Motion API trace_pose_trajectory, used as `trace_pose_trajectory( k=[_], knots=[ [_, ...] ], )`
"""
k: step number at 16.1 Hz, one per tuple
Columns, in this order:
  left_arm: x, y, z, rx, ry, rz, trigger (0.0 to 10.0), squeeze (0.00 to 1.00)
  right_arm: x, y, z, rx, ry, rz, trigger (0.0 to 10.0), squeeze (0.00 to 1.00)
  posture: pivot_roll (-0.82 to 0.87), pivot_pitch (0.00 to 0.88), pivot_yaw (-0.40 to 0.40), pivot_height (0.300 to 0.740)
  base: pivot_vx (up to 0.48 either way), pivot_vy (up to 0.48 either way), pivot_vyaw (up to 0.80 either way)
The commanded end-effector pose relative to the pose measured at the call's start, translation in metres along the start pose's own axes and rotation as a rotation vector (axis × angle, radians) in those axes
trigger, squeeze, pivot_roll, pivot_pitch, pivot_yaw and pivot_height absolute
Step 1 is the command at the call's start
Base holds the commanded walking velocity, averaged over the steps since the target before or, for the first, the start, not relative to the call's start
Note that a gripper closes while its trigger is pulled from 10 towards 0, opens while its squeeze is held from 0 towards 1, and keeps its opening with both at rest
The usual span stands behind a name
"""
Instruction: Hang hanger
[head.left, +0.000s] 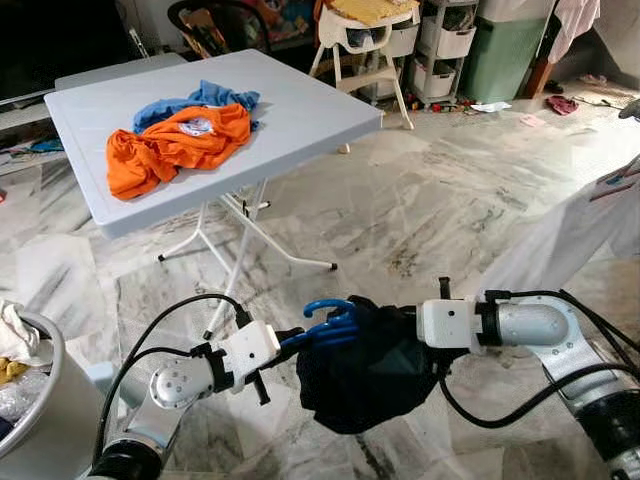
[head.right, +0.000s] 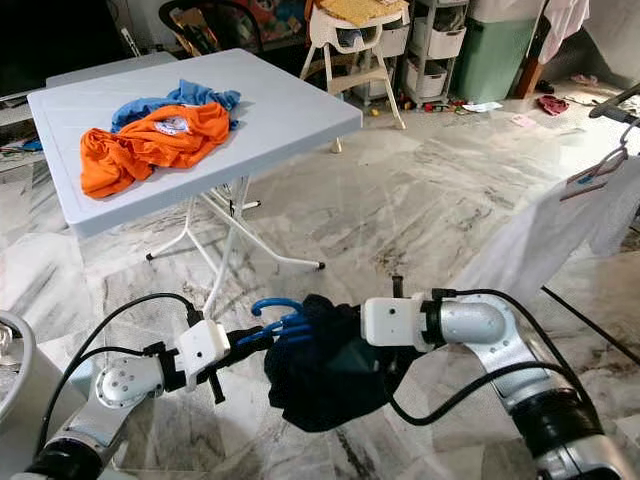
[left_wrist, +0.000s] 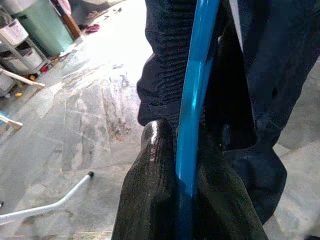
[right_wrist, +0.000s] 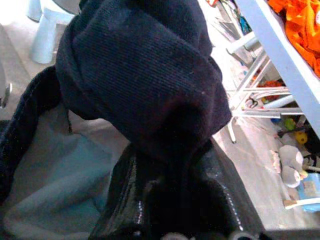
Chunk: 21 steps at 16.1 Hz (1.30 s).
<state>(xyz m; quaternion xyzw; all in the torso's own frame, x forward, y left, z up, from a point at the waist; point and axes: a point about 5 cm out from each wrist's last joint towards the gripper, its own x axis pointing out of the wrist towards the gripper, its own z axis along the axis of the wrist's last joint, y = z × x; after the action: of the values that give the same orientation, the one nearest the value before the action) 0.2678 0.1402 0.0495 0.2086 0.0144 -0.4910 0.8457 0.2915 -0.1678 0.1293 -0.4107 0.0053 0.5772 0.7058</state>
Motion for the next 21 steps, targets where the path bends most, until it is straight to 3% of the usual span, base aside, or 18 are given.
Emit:
trace_pose_trajectory(
  k=[1, 6, 10, 11, 12, 17, 21],
  knots=[
    [-0.006, 0.012, 0.0, -0.013, 0.0, 0.042, 0.0, 0.0, -0.002, -0.01, 0.004, -0.034, -0.01, -0.045, 10.0, 0.0, -0.12, 0.04, 0.058, 0.74, 0.0, 0.0, 0.0],
    [-0.007, 0.005, 0.001, -0.106, -0.035, -0.008, 0.0, 0.0, -0.002, -0.015, 0.006, -0.056, -0.014, -0.052, 10.0, 0.0, -0.12, 0.05, 0.069, 0.74, 0.0, 0.0, 0.0],
    [-0.007, 0.0, 0.0, -0.132, -0.031, -0.069, 0.0, 0.0, 0.0, -0.011, 0.005, -0.04, -0.022, -0.032, 10.0, 0.0, -0.12, 0.044, 0.069, 0.74, 0.0, 0.0, 0.0],
    [-0.006, 0.0, 0.001, -0.135, -0.033, -0.071, 0.0, 0.0, 0.0, -0.01, 0.005, -0.032, -0.024, -0.021, 10.0, 0.93, -0.12, 0.044, 0.068, 0.74, 0.0, 0.0, 0.0],
    [-0.006, 0.0, 0.001, -0.136, -0.034, -0.073, 0.0, 0.0, 0.0, -0.009, 0.005, -0.026, -0.025, -0.014, 10.0, 1.0, -0.12, 0.044, 0.067, 0.74, 0.0, 0.0, 0.0],
    [-0.005, -0.007, 0.001, -0.131, -0.031, -0.083, 0.0, 0.0, -0.001, -0.004, 0.001, -0.005, -0.017, 0.068, 10.0, 1.0, -0.12, 0.043, 0.054, 0.74, 0.0, 0.0, 0.0],
    [-0.004, -0.01, -0.002, -0.131, -0.039, -0.032, 0.0, 0.0, -0.005, -0.012, -0.001, 0.013, -0.013, 0.071, 10.0, 1.0, -0.12, 0.039, 0.045, 0.74, 0.0, 0.0, 0.0]
  ],
)
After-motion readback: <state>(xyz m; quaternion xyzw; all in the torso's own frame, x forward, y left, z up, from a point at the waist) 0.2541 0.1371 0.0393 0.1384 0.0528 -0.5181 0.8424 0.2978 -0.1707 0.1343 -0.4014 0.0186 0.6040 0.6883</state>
